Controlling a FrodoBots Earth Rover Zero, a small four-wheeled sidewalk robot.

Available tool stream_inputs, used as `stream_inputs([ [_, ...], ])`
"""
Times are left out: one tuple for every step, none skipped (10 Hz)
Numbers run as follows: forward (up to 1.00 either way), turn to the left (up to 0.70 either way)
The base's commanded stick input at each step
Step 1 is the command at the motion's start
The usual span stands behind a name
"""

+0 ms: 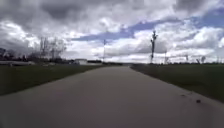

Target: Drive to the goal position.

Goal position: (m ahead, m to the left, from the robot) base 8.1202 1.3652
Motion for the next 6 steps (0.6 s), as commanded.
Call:
stream_inputs([
  [1.0,-0.15],
  [1.0,-0.28],
  [1.0,-0.4],
  [1.0,-0.4],
  [1.0,-0.4],
  [1.0,-0.2],
])
